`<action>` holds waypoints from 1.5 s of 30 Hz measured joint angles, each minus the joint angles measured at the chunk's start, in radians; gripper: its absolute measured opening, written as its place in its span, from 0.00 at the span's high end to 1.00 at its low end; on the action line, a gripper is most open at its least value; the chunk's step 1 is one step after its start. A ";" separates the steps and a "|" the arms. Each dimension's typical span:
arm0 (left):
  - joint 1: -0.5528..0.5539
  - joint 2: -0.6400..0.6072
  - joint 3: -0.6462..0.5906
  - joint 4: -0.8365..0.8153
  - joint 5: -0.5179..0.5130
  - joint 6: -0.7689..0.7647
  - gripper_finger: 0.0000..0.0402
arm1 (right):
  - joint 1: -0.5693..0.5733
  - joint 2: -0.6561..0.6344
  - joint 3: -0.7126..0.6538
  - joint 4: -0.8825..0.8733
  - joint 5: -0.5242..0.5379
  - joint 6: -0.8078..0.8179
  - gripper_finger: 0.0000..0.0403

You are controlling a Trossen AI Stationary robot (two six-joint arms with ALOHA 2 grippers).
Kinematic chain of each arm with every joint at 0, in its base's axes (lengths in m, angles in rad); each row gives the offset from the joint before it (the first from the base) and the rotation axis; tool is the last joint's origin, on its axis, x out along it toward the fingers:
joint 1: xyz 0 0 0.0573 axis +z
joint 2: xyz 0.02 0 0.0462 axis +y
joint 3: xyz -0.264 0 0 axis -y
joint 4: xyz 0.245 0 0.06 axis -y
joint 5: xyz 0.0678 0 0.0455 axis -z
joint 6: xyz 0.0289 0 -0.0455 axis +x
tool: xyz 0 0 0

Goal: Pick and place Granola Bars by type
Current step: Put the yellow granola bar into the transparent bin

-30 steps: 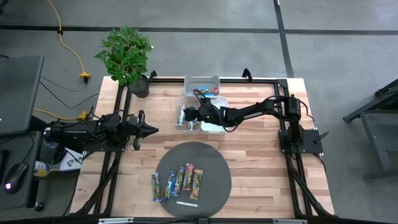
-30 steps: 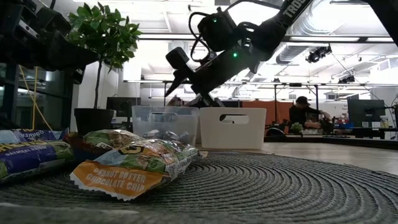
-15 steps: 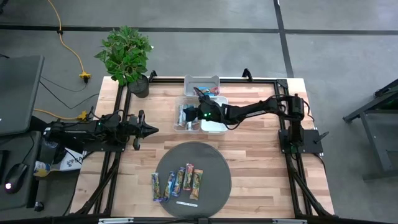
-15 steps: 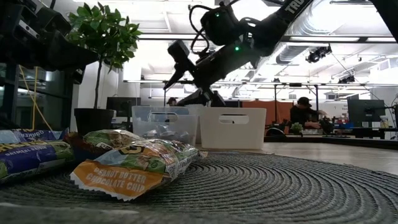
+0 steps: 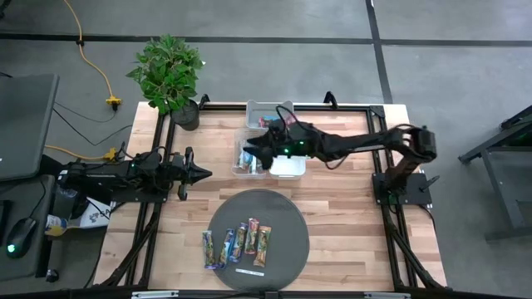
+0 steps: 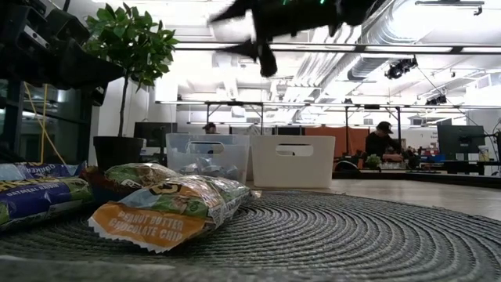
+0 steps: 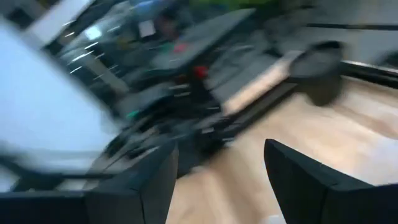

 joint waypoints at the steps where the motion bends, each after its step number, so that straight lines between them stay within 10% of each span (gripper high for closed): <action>1: 0.000 0.000 0.000 0.000 0.000 0.000 1.00 | 0.009 -0.019 0.000 -0.003 -0.030 -0.023 0.45; 10: 0.000 0.000 0.000 0.000 0.000 0.000 1.00 | 0.111 -0.178 0.000 -0.004 -0.205 -0.178 0.45; 24: 0.000 0.000 0.000 -0.001 0.000 0.000 1.00 | 0.304 -0.213 0.033 -0.046 -0.097 -0.335 0.45; 45: 0.000 0.000 0.000 0.001 0.001 0.000 1.00 | 0.374 0.141 0.816 -1.029 -0.090 -0.896 0.45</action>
